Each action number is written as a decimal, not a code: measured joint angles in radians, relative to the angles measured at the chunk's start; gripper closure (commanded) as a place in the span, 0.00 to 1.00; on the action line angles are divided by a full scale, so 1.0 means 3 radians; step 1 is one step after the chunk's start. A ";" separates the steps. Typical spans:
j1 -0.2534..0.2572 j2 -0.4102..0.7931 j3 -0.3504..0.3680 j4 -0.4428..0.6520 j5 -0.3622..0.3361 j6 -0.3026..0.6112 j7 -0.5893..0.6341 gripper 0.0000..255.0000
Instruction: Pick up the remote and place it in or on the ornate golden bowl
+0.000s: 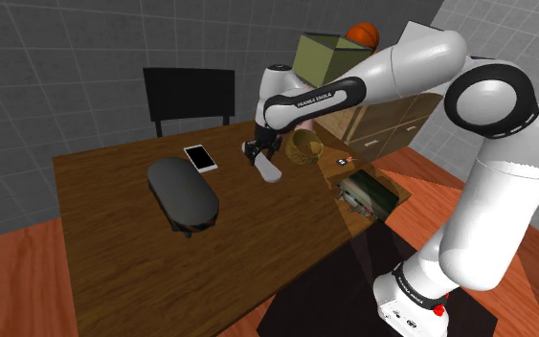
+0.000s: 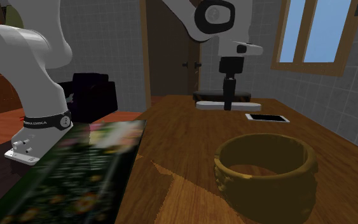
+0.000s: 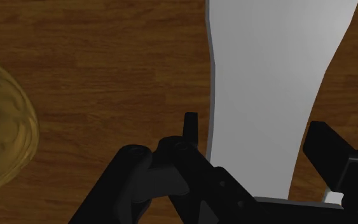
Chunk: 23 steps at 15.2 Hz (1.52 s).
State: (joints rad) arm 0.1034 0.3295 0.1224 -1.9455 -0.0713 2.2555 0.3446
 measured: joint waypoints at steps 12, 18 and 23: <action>-0.0013 -0.0294 0.0020 0.0169 0.0057 -0.0460 -0.0041 1.00; -0.0034 -0.0369 0.0013 0.0310 0.0076 -0.0674 -0.0086 1.00; -0.0239 -0.0402 -0.0115 0.0286 0.0103 -0.0677 -0.0424 1.00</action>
State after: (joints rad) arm 0.0318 0.2088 0.0880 -1.8596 -0.0403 2.0523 0.2175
